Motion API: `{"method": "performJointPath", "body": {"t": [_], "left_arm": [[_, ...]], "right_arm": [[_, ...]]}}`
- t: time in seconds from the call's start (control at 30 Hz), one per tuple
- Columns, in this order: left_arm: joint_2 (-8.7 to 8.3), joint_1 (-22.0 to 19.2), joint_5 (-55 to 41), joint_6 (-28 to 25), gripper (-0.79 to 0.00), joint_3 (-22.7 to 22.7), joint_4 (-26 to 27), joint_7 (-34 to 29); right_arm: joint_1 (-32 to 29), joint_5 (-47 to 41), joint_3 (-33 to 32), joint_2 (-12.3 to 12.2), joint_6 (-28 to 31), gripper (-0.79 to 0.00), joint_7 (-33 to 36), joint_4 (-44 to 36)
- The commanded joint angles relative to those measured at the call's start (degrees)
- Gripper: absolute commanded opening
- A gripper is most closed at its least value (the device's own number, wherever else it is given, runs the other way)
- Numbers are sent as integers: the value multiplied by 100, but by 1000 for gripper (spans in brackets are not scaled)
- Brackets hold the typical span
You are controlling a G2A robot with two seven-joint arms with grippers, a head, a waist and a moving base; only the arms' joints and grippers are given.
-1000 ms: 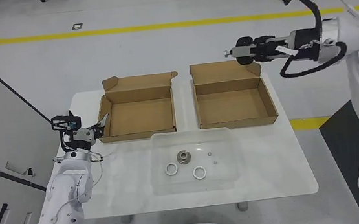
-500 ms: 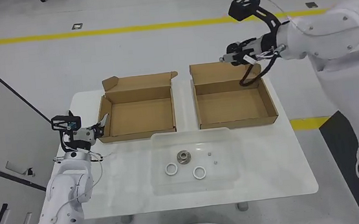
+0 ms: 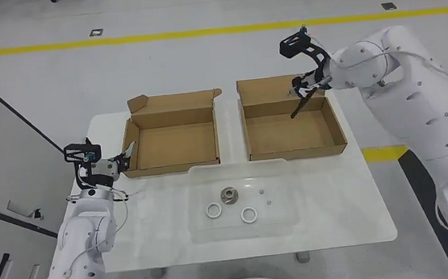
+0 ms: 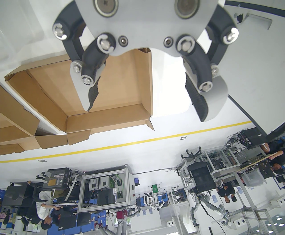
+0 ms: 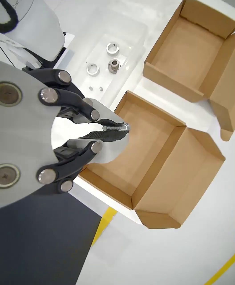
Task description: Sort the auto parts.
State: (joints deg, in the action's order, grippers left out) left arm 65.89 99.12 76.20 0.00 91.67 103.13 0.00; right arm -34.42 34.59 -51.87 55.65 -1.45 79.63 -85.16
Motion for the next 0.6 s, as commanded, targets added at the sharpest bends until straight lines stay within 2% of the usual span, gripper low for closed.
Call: {"method": "performJointPath", "body": {"t": [0.0,0.57], "left_arm": [[0,0,0,0,0,0,0,0],[0,0,0,0,0,0,0,0]], "right_arm": [[18,88,99,23,16,-785,-12,214],[134,585,833,332,11,-785,-433,2096]]}}
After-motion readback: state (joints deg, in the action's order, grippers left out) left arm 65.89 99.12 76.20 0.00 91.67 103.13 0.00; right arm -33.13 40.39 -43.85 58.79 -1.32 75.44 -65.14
